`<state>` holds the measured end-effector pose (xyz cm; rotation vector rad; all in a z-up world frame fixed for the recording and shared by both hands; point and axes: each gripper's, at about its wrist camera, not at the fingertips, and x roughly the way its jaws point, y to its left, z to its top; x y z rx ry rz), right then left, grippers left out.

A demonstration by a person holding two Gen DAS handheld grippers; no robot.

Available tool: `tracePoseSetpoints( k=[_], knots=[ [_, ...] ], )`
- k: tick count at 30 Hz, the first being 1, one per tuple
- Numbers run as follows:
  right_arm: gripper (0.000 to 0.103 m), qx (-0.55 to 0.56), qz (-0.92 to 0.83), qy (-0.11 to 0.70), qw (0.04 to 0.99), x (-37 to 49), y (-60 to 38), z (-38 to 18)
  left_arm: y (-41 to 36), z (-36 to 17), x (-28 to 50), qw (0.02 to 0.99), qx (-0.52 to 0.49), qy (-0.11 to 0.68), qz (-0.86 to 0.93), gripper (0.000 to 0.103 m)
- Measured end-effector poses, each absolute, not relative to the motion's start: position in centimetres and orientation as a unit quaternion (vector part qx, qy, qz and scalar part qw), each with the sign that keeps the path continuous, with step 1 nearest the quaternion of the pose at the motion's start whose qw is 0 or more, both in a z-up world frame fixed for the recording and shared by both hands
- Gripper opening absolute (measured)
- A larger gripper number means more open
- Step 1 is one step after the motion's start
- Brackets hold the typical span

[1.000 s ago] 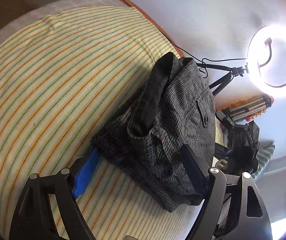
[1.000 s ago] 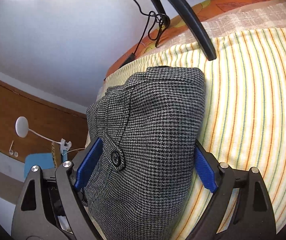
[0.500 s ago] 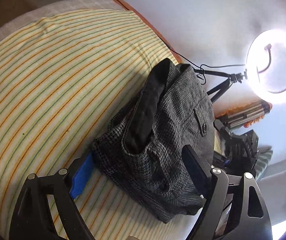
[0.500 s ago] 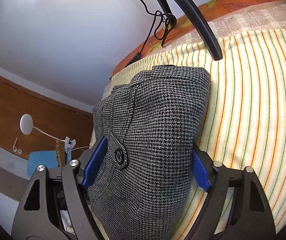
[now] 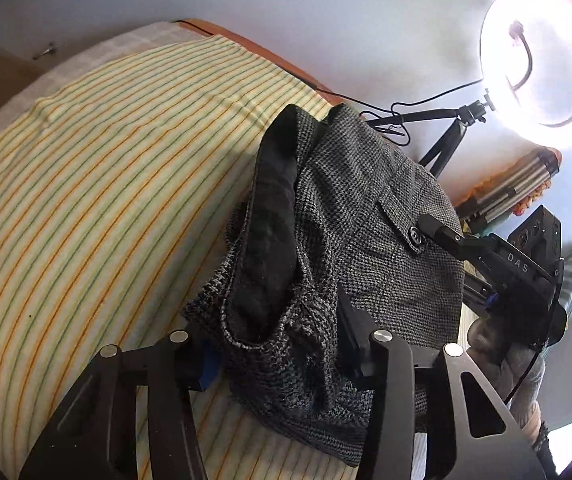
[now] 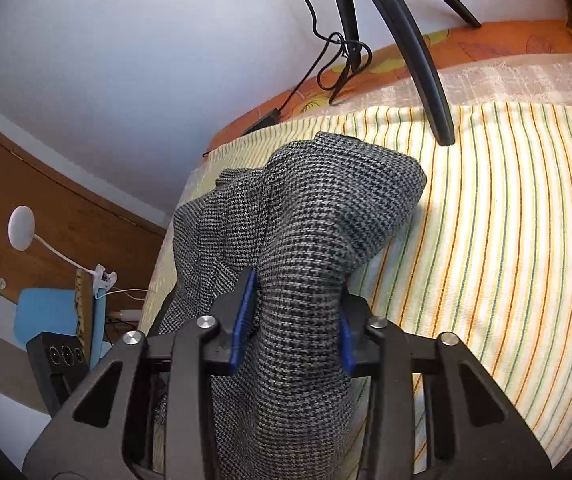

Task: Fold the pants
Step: 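Lift the folded shorts with the left tool and carry them onto the clothes stack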

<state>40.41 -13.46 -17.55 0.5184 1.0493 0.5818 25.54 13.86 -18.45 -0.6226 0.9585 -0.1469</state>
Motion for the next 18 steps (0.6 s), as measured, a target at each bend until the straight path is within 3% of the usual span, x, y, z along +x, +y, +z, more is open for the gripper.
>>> tracePoseSetpoints(
  k=[6, 11, 18],
  knots=[
    [0.049, 0.282, 0.267, 0.503, 0.772, 40.8, -14.8, -19.4, 13.4, -18.2, 25.5, 0.845, -0.286, 0.445, -0.078, 0.04],
    [0.025, 0.216, 0.263, 0.485, 0.806, 39.9, -13.5, -17.3, 12.6, -17.4, 25.4, 0.858, -0.262, 0.434, -0.082, 0.033],
    [0.02, 0.118, 0.276, 0.444, 0.844, 38.1, -11.8, -11.7, 11.7, -15.6, 24.4, 0.875, -0.232, 0.414, -0.095, 0.031]
  ],
)
